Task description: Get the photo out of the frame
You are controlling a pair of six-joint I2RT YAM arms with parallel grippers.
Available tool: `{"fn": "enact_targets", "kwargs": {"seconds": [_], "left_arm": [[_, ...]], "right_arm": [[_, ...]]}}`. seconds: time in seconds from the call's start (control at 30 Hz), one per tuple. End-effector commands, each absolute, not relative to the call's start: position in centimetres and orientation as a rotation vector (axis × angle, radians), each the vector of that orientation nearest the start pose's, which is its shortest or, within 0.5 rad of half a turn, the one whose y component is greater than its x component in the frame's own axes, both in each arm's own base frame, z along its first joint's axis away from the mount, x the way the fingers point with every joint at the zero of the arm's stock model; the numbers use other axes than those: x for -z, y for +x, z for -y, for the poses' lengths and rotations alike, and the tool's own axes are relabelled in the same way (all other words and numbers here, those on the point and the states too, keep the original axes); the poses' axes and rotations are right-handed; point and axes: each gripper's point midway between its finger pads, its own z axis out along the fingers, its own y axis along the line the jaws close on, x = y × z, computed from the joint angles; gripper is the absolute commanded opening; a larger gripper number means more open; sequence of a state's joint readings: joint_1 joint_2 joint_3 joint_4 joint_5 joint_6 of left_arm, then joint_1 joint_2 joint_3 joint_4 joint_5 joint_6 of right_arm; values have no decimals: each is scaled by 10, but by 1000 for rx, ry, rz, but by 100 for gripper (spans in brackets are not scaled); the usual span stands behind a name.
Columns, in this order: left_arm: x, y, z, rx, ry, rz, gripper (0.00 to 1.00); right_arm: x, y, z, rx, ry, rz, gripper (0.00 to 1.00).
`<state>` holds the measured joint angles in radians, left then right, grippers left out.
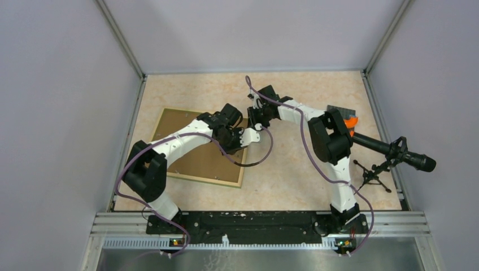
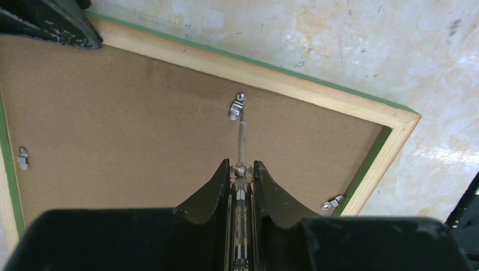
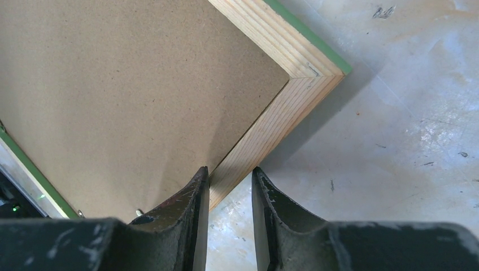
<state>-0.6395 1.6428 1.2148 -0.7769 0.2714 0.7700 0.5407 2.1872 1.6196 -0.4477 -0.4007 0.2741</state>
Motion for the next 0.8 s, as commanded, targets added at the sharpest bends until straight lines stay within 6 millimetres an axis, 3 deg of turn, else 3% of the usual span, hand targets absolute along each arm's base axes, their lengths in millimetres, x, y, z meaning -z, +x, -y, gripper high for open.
{"fn": "enact_targets", "kwargs": {"seconds": [0.0, 0.23, 0.43, 0.57, 0.63, 0.77], "left_arm": [[-89, 288, 203, 167, 1767, -2106, 0], [-109, 290, 212, 266, 1708, -2096, 0], [-123, 285, 209, 340, 1644, -2104, 0], [-127, 289, 201, 339, 1581, -2156, 0], [-129, 294, 195, 345, 1537, -2187, 0], [-138, 304, 187, 382, 1450, -2215, 0]], "right_arm": [[8, 386, -301, -619, -527, -2715, 24], [5, 411, -295, -590, -494, -2693, 21], [10, 474, -276, -543, -480, -2619, 16], [-5, 523, -269, -554, -548, -2484, 18], [-23, 539, -269, -558, -588, -2412, 25], [-81, 541, -278, -655, -615, -2303, 58]]}}
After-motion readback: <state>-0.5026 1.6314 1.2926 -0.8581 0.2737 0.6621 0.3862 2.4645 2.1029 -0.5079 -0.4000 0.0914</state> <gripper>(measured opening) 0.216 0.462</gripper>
